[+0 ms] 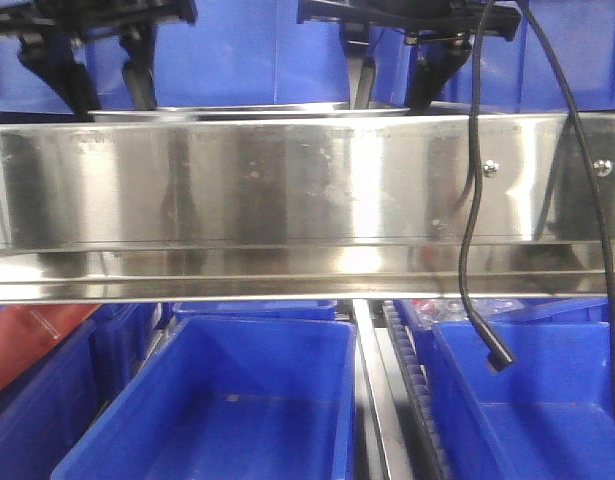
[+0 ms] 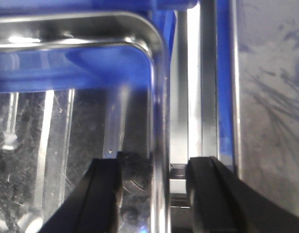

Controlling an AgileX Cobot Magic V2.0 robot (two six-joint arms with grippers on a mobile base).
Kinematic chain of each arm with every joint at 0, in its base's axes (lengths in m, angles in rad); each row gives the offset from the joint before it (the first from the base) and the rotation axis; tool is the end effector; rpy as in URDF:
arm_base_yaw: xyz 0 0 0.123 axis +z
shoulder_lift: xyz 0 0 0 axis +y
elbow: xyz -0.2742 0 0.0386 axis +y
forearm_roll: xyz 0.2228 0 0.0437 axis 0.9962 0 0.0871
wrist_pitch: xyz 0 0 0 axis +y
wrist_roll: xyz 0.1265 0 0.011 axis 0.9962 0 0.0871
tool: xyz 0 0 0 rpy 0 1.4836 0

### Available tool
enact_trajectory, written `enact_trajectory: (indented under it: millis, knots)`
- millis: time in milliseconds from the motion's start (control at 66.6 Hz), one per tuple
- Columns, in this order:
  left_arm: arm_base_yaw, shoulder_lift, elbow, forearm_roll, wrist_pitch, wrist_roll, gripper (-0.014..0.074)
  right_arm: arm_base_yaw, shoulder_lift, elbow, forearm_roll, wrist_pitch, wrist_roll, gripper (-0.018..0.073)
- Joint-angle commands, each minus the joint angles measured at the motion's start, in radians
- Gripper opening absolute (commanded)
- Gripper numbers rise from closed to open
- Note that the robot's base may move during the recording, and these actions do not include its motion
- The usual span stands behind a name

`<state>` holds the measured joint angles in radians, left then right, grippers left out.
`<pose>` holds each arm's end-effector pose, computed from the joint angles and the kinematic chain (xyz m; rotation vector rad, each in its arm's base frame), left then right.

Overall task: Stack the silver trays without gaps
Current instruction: 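Close both grippers on opposite rims of the silver tray, then lift the silver tray with both grippers and pull it off the shelf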

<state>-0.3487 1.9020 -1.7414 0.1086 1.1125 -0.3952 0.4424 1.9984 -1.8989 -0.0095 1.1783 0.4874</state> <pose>0.3804 -0.1252 0.2602 -0.0239 2.7444 -0.0577 0.3818 0.1796 0.2599 0.0600 2.7879 0.2288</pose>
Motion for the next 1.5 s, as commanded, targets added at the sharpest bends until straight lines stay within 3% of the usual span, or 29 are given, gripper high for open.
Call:
enact_trajectory:
  millis: [0,150,465,736,916,976,1396,1486]
  knots:
    - [0.005,0.008,-0.007,-0.009,-0.01,-0.006,0.0227,0.0,0.003,-0.011,-0.004,-0.016,-0.008,0.019]
    - [0.005,0.019,-0.007,-0.009,-0.007,-0.006,0.0199,0.0,0.006,-0.011,-0.004,-0.027,-0.008,0.014]
    - [0.005,0.019,-0.007,-0.008,-0.013,-0.006,0.0196,-0.003,0.022,-0.011,-0.004,-0.019,-0.008,0.0139]
    - [0.005,0.019,-0.007,-0.008,-0.013,-0.006,0.0102,-0.003,0.033,-0.011,-0.004,-0.019,-0.008,0.0134]
    - [0.005,0.019,-0.007,-0.01,-0.02,-0.006,0.0021,-0.003,0.032,-0.011,-0.004,-0.019,-0.008,-0.0022]
    - [0.005,0.019,-0.007,-0.01,-0.03,-0.006,-0.002,-0.003,0.032,-0.011,-0.004,-0.019,-0.008,-0.0024]
    - [0.001,-0.043,-0.038,-0.049,-0.021,-0.009,-0.0013,0.003,0.008,-0.11,-0.022,0.019,0.0,-0.0024]
    - [-0.002,-0.092,-0.056,-0.047,-0.015,-0.045,-0.001,0.012,-0.019,-0.152,-0.034,0.043,0.005,-0.0024]
